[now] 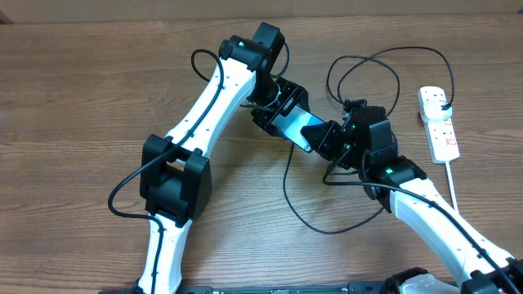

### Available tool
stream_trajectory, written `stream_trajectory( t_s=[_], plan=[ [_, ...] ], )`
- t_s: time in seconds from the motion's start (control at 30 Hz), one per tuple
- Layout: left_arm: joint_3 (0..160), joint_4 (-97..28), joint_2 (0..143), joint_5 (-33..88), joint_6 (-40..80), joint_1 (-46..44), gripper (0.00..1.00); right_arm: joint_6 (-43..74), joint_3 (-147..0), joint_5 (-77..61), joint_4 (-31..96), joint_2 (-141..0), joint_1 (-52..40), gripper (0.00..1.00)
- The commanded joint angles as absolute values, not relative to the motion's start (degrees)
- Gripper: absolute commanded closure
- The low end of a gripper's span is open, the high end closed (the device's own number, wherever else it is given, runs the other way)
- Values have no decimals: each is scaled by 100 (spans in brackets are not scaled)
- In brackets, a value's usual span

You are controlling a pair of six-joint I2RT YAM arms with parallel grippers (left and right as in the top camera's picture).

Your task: Plug charger to phone and switch on socket

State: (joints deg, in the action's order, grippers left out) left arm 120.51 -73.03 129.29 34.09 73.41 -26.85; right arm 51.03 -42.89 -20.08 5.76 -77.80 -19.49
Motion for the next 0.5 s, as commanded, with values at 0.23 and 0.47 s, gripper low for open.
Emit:
stream_trajectory(
  t_s=[0.23, 0.47],
  plan=[
    [12208, -6952, 12910, 3454, 7406, -2600, 42, 4976, -4423, -2322, 429, -7780, -1424, 96],
    [12208, -6357, 12910, 3929, 7043, -2359, 36, 4976, -4423, -2600, 301, -7780, -1120, 96]
  ],
)
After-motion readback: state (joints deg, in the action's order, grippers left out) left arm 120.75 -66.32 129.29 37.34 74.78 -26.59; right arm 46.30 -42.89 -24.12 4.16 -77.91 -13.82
